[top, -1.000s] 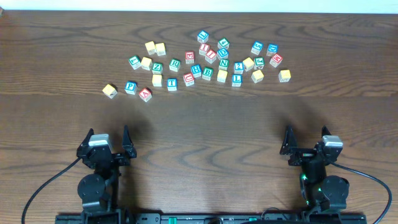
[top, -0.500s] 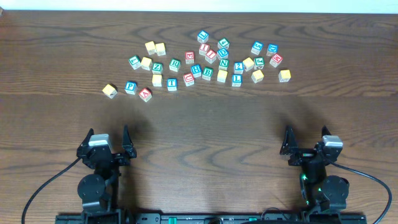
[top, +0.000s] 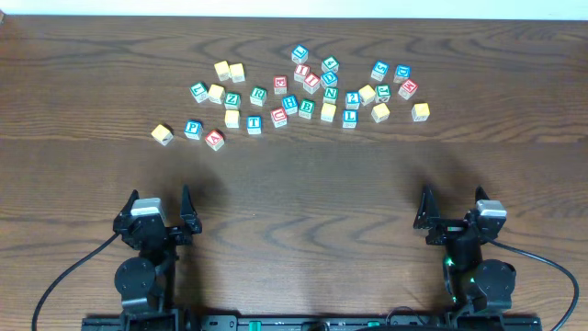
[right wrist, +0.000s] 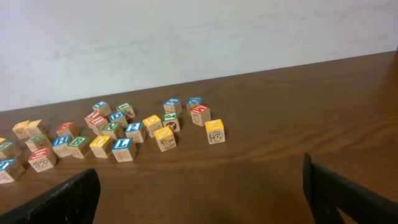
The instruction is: Spell out ROBOT
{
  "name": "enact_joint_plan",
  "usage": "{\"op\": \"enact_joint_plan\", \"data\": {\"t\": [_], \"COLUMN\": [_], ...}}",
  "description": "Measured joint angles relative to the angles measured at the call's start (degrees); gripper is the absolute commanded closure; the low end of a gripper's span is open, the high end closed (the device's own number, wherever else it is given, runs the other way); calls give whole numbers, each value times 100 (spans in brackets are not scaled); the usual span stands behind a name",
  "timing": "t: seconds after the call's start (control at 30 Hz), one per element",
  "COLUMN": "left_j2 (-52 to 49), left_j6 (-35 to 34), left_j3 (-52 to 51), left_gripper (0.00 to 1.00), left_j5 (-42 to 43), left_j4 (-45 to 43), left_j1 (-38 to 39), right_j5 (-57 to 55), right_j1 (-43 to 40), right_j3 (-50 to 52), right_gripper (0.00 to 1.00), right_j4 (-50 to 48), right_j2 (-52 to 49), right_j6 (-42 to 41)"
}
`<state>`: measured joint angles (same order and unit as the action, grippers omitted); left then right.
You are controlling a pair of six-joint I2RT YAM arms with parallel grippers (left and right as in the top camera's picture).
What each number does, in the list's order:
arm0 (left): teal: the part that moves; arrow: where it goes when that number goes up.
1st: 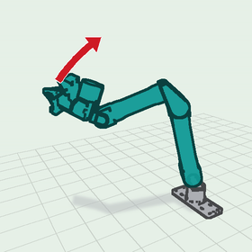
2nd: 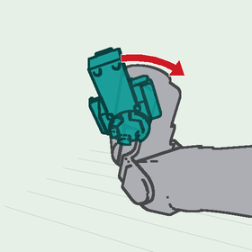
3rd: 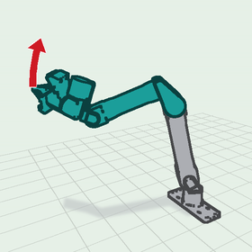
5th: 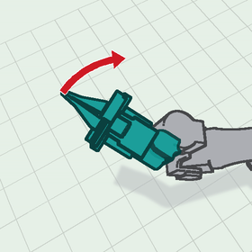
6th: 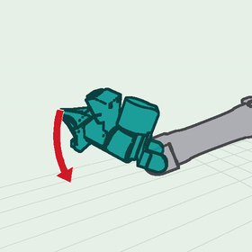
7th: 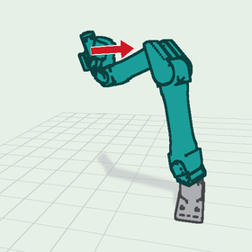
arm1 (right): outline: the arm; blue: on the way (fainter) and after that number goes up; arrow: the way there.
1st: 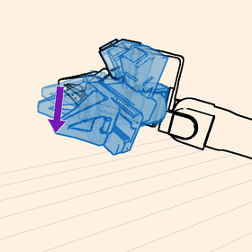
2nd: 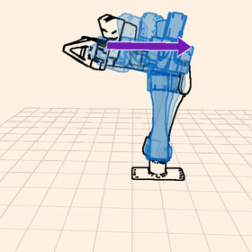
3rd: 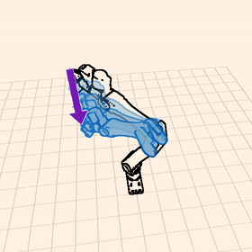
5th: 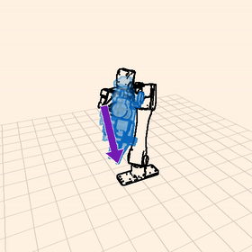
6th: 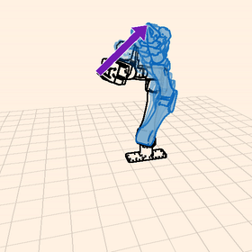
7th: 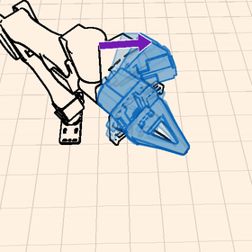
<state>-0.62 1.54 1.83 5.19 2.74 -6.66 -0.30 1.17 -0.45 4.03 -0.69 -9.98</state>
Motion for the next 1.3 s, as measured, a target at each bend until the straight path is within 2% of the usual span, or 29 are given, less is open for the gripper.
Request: {"op": "enact_joint_plan", "data": {"t": [0.5,0.73,0.87,1.03,1.17,1.3], "left_j2": [-7,-662,-1386,-2717,-3786,-4850], "left_j6": [-2,-2,-2,0,0,2], "left_j3": [0,208,809,2028,3182,4570], "left_gripper": [10,9,10,9,9,9], "left_j5": [2,24,136,586,935,1294], "left_j4": [-2,142,136,275,903,1930], "left_j1": [0,0,0,0,0,0], "right_j5": [63,299,396,448,483,501], "right_j1": [0,0,0,0,0,-9], "right_j3": [0,-90,-498,-1641,-2542,-3534], "right_gripper": [1,1,1,1,1,1], "right_j4": [0,216,684,960,1453,2081], "right_j2": [0,-168,-614,-1615,-2481,-3515], "right_j6": [0,0,2,63,188,258]}}
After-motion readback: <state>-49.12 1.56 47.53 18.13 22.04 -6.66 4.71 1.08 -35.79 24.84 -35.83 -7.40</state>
